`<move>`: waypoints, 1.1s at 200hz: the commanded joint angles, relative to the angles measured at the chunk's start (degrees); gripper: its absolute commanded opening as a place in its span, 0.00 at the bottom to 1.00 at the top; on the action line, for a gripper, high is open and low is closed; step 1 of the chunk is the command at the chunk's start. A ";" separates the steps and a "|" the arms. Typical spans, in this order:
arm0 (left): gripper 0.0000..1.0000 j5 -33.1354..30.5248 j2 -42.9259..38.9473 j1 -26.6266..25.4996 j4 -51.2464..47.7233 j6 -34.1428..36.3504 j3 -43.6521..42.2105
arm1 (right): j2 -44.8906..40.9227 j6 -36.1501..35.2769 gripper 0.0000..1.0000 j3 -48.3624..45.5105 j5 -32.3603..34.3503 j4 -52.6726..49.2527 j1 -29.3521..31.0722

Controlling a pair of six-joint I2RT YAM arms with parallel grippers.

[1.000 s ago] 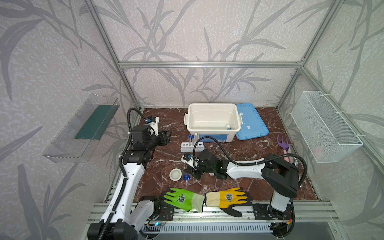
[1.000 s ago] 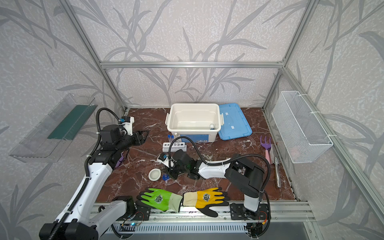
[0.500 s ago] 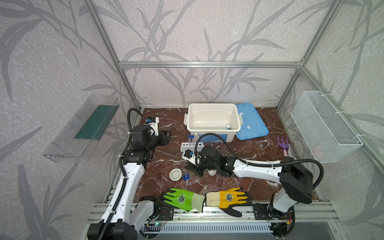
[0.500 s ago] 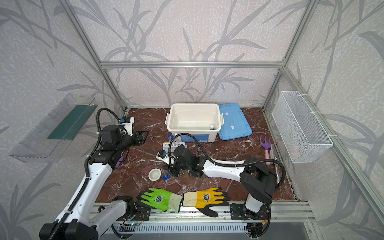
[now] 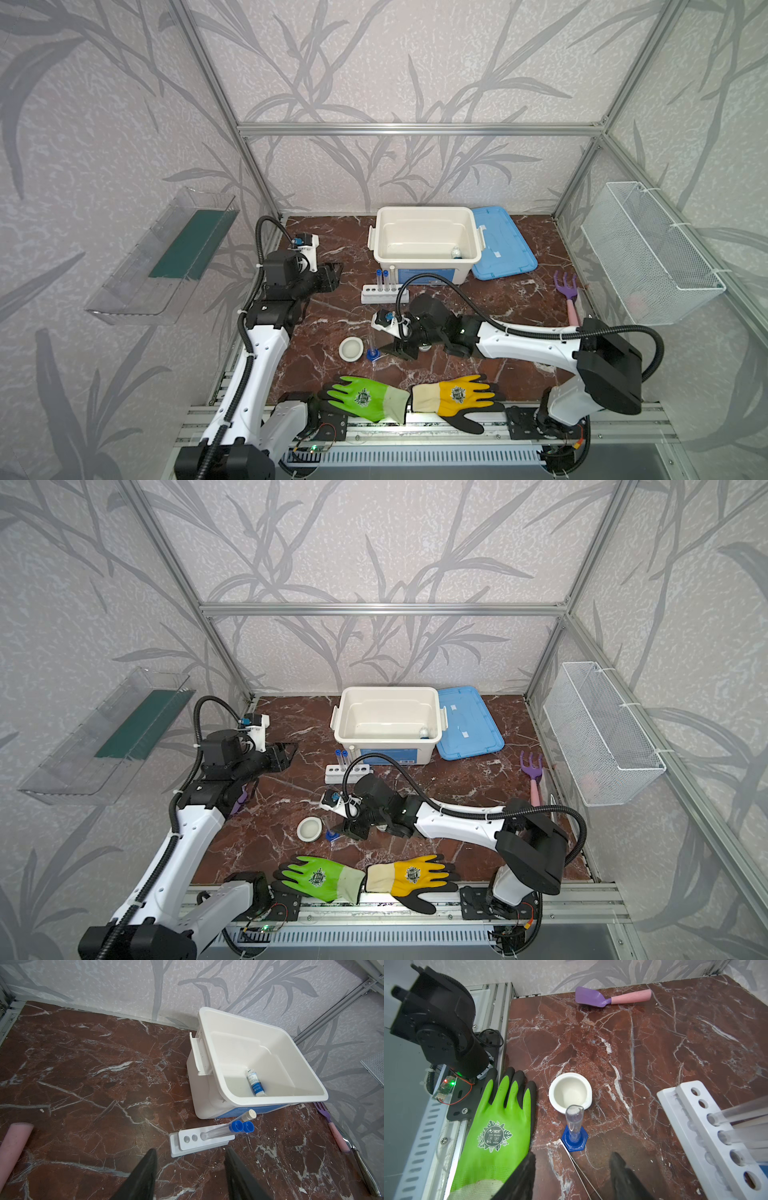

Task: Organize the chemistry lab equipment
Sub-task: 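Lower the right gripper and close it on the cylinder's top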

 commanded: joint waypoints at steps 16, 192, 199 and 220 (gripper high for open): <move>0.53 0.27 0.13 0.33 -0.77 1.28 1.13 | 4.98 -0.21 0.61 1.29 -2.13 7.29 -0.26; 0.53 0.21 0.70 0.32 -1.05 1.64 1.39 | 11.42 5.10 0.18 2.39 -5.03 16.02 -0.26; 0.53 0.19 0.74 0.33 -0.99 1.64 1.39 | 10.93 4.91 0.18 2.38 -4.81 15.60 -0.31; 0.53 0.30 0.84 0.33 -0.96 1.58 1.40 | 9.22 3.56 0.18 2.81 -4.10 13.10 -0.31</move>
